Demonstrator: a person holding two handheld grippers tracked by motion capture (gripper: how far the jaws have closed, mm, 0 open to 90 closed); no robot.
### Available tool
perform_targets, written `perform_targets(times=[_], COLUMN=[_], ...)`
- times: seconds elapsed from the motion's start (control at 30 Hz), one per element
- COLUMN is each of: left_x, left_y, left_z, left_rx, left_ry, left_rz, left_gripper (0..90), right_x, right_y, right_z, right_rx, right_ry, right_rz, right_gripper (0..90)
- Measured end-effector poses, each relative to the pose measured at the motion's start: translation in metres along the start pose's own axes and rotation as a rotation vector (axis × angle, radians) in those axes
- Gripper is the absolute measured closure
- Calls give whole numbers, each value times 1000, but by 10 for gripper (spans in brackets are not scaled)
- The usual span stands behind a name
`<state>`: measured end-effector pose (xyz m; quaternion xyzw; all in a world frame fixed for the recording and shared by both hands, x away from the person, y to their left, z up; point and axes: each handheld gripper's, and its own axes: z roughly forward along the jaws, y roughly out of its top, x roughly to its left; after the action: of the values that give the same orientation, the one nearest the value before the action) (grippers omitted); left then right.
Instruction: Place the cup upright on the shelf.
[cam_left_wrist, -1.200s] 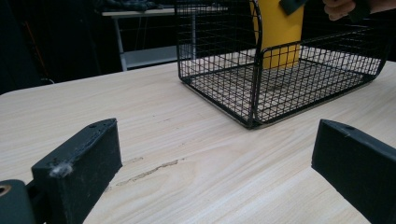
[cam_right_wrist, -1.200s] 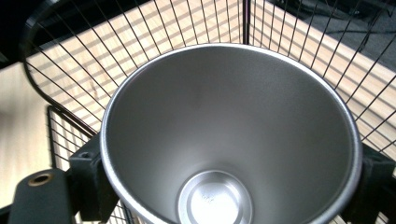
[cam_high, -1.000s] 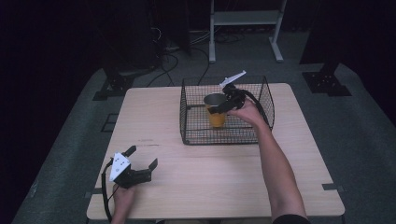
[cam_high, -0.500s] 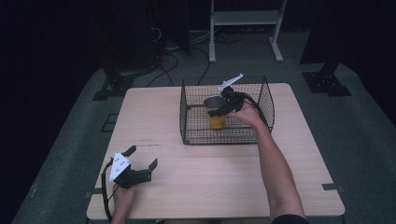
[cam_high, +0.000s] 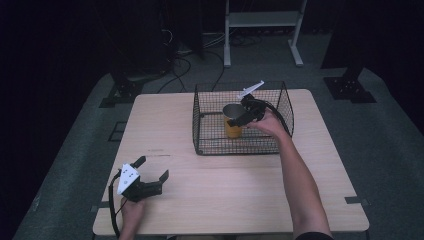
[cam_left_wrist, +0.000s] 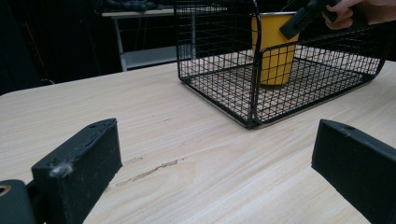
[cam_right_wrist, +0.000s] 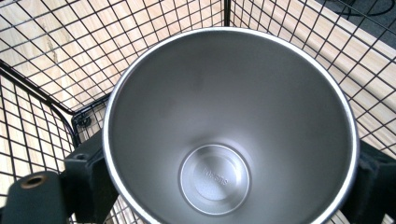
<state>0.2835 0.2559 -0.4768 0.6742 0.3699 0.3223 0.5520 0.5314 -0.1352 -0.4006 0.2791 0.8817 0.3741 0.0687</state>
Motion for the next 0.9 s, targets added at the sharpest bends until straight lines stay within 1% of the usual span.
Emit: perform_targets(times=[0.1, 0.2, 0.3, 0.43, 0.5, 0.73, 0.8, 0.9], left_x=[0, 0, 0, 0, 0, 0, 0, 1], left_y=[0, 0, 0, 0, 0, 0, 0, 0], left_z=[0, 0, 0, 0, 0, 0, 0, 0], left_rx=[0, 0, 0, -1, 0, -1, -2, -4], left_ry=[0, 0, 0, 0, 0, 0, 1, 2], left_rz=[0, 0, 0, -1, -1, -2, -3, -4], left_gripper=[8, 8, 8, 8, 8, 8, 8, 8], right_x=[1, 2, 4, 5, 5, 5, 5, 5], right_y=[1, 1, 2, 4, 5, 7, 8, 9], right_z=[-2, -3, -3, -6, -8, -18, -23, -27], right_rx=[2, 3, 11, -8, -16, -45, -64, -76], right_ry=[-8, -5, -4, -6, -18, -10, -10, -13], right_rz=[-4, -3, -5, 3, 4, 13, 17, 21], right_gripper=[85, 76, 32, 17, 0, 0, 0, 0])
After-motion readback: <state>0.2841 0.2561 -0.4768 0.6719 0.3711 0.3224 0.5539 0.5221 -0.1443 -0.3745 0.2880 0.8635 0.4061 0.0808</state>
